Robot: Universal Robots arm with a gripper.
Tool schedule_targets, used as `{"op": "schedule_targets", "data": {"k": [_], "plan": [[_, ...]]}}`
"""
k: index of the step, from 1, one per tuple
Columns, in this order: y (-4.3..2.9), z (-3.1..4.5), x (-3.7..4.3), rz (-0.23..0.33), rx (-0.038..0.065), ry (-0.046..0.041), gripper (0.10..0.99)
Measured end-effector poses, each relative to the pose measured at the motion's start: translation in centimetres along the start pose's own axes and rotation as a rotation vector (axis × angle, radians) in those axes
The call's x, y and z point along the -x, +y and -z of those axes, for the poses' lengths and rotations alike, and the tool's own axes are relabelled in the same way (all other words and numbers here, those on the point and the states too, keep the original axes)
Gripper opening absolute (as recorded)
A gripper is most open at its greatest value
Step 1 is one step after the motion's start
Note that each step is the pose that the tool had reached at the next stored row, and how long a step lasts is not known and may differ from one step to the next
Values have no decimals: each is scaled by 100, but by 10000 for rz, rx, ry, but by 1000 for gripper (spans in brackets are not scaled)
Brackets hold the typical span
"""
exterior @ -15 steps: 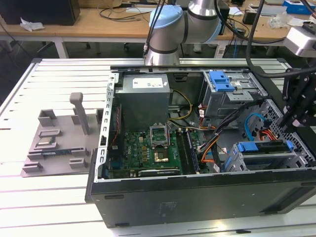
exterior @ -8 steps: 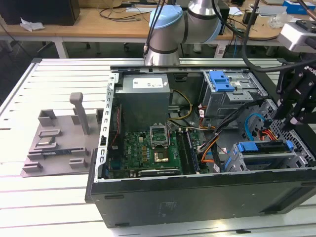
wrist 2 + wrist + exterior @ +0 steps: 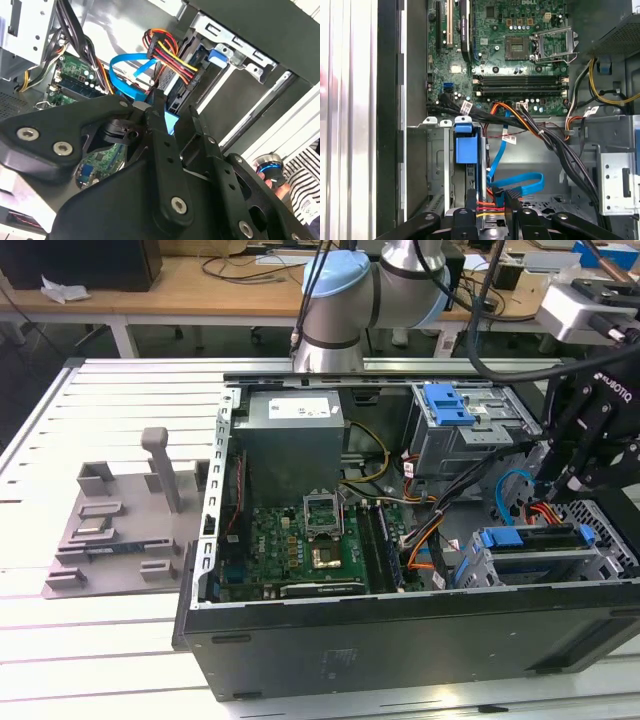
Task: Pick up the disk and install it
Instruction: 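Insert the second disk wire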
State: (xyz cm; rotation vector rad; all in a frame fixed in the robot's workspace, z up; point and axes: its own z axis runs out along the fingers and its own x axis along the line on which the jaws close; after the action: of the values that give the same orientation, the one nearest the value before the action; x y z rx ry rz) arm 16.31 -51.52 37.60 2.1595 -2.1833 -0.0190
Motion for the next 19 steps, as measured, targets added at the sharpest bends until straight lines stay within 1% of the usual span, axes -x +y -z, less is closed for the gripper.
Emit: {"op": "schedule_targets", "data": {"k": [6,10,14,19], "plan": [[53,-4,-1,9,0,1,361],[62,-8,16,23,-1,3,361],[63,-8,74,76,-3,4,361],[61,-21,78,261,-11,19,361]]}}
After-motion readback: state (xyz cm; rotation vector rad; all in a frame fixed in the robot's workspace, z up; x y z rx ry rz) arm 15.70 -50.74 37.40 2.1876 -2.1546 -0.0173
